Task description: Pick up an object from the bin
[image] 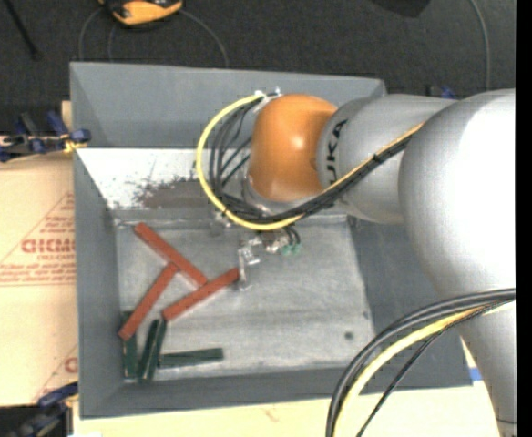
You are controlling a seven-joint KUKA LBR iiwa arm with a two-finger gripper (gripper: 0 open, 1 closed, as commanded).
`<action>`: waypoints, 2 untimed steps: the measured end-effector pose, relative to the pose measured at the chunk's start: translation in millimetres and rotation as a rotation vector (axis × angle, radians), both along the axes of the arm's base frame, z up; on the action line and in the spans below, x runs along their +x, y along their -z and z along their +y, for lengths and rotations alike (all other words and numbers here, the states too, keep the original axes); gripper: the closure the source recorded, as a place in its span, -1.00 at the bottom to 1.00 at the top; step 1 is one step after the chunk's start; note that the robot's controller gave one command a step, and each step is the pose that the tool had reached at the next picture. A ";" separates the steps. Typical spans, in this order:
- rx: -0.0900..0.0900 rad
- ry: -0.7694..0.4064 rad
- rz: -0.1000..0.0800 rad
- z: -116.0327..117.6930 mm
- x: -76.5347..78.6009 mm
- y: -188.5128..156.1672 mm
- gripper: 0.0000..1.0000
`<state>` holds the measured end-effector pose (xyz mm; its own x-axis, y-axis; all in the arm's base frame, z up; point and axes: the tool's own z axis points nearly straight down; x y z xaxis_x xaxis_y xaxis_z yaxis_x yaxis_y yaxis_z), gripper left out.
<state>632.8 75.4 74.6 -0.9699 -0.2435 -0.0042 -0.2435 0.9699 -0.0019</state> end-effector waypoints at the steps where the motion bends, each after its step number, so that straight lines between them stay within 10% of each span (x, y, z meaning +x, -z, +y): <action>1: 0.003 0.100 0.001 29.7 -69.2 3.5 1.00; 2: 0.003 0.100 0.001 29.7 -69.2 3.5 1.00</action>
Offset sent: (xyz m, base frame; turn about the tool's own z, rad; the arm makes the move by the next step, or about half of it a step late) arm 0.0000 0.0000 0.0000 0.0000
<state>563.6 105.1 71.1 -0.9893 -0.1458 -0.0043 -0.1458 0.9893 0.0013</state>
